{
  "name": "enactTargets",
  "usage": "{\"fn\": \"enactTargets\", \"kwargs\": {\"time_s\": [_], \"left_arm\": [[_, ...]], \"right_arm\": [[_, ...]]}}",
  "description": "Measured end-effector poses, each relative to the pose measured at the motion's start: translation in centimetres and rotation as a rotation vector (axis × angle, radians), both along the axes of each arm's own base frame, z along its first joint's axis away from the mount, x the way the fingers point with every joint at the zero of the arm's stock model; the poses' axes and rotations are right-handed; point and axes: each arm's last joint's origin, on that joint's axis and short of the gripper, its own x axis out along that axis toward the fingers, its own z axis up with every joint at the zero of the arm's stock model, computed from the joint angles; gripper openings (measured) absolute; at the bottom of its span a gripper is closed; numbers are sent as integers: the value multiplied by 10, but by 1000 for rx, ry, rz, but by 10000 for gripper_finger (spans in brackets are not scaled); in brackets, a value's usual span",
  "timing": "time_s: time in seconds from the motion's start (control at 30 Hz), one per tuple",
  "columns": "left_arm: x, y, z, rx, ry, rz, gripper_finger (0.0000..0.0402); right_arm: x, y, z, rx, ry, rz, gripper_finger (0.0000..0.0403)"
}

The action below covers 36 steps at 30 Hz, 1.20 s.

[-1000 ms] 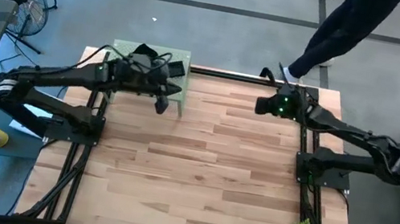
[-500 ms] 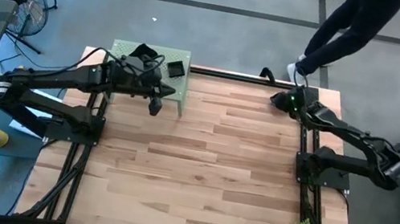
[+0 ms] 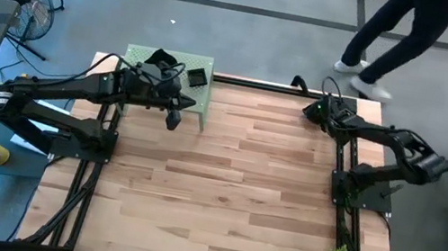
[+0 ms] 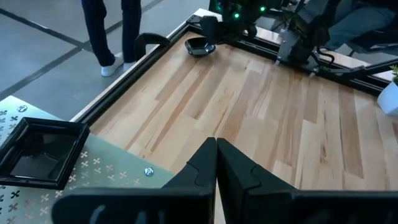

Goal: Pick & Place Mini shaped plates
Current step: Stack the black leaf-shaped plate on top of the stacked black leaf-shaped plate on the shelf

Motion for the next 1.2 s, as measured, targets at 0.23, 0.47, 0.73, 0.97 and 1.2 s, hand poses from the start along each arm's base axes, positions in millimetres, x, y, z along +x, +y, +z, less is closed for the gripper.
{"fn": "enactTargets", "kwargs": {"time_s": [0.23,0.47,0.73,0.97,1.2], "left_arm": [[0,0,0,0,0,0,1],[0,0,0,-1,0,-2,1],[0,0,0,-5,3,0,1],[-1,-2,-9,-61,25,-31,0],[-9,-5,-25,-126,-6,-48,0]], "right_arm": [[5,-4,-15,17,2,-68,112],[6,-1,-15,26,15,-56,27],[6,8,6,-18,11,50,10],[6,28,36,-79,9,278,5],[34,71,56,-120,-130,626,4]]}}
